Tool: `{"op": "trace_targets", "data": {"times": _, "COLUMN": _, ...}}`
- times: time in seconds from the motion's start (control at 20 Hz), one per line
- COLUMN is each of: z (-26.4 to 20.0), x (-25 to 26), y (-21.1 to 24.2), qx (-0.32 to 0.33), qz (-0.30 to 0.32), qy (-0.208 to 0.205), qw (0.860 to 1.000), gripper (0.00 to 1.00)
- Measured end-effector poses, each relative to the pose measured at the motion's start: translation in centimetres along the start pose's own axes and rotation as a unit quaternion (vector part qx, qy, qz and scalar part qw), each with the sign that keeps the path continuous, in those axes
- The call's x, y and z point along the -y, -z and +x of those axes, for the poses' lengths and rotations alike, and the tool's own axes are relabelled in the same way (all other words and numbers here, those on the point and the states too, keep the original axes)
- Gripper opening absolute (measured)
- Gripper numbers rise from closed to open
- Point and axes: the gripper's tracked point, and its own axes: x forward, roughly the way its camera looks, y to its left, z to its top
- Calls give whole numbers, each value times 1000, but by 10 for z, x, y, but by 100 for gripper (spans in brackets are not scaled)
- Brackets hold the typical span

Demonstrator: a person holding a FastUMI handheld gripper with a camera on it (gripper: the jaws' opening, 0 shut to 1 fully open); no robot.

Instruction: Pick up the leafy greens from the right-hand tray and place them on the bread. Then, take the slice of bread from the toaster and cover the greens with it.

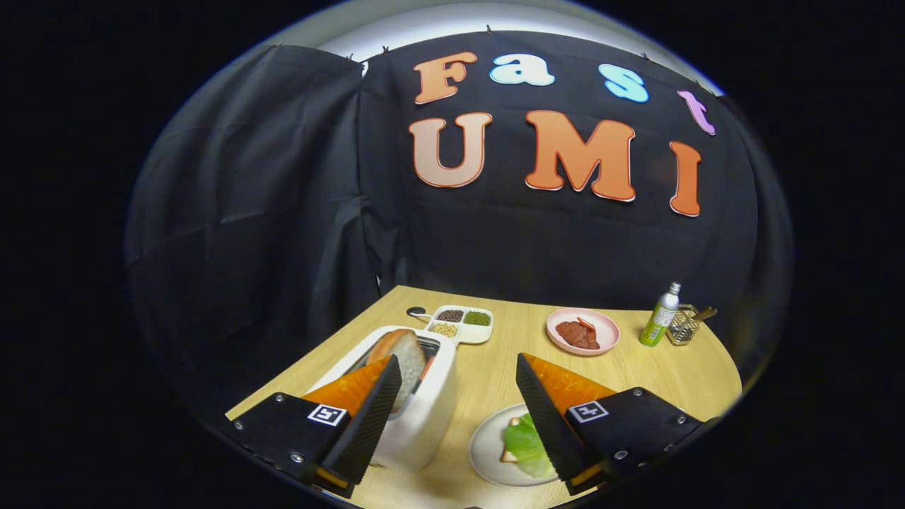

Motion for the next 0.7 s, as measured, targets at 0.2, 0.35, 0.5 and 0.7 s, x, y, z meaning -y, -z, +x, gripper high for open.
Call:
{"op": "trace_targets", "data": {"times": 0.2, "z": 15, "x": -30, "y": 0, "qx": -5, "qz": -5, "qy": -5, "qw": 1000, "gripper": 98}}
{"op": "trace_targets", "data": {"times": 0.35, "z": 26, "x": -45, "y": 9, "qx": -15, "qz": -10, "qy": -3, "qw": 1000, "gripper": 98}}
{"op": "trace_targets", "data": {"times": 0.5, "z": 38, "x": -50, "y": 18, "qx": -28, "qz": -16, "qy": 9, "qw": 999, "gripper": 98}}
{"op": "trace_targets", "data": {"times": 0.7, "z": 50, "x": -51, "y": 33, "qx": -47, "qz": -35, "qy": 22, "qw": 998, "gripper": 82}}
